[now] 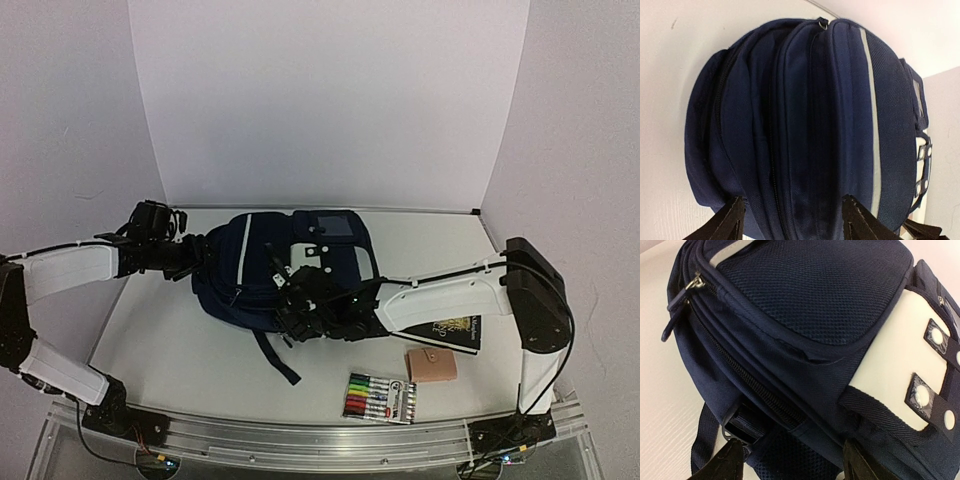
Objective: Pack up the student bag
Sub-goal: Adjust the student bag at the center of the board, then unzip the student bag at the center of the board.
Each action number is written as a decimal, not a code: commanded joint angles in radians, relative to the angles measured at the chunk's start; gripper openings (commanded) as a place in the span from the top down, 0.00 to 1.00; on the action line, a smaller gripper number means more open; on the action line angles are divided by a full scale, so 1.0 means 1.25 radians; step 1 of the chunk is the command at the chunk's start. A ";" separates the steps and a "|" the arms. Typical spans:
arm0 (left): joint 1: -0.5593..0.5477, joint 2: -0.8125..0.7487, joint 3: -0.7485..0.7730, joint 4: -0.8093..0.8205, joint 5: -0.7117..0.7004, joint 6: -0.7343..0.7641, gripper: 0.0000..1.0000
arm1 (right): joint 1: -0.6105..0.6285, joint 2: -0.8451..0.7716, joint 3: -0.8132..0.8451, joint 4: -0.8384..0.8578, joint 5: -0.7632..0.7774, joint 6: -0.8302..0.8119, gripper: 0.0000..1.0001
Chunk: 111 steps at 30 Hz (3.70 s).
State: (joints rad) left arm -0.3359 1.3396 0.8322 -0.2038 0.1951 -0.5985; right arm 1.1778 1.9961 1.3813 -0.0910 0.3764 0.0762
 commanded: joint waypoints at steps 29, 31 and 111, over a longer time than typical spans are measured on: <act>-0.336 -0.058 -0.067 -0.146 -0.229 -0.282 0.48 | 0.000 0.010 0.060 0.001 0.081 0.128 0.25; -0.336 -0.066 -0.072 -0.141 -0.232 -0.284 0.51 | 0.000 0.012 0.061 0.000 0.080 0.126 0.25; -0.337 -0.232 -0.095 -0.071 -0.139 -0.122 1.00 | 0.009 0.190 0.311 0.038 0.202 -0.287 0.15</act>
State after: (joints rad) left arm -0.7555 1.0737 0.6906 -0.3561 -0.0193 -0.7796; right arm 1.2018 2.1874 1.6997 -0.0352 0.5321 -0.2360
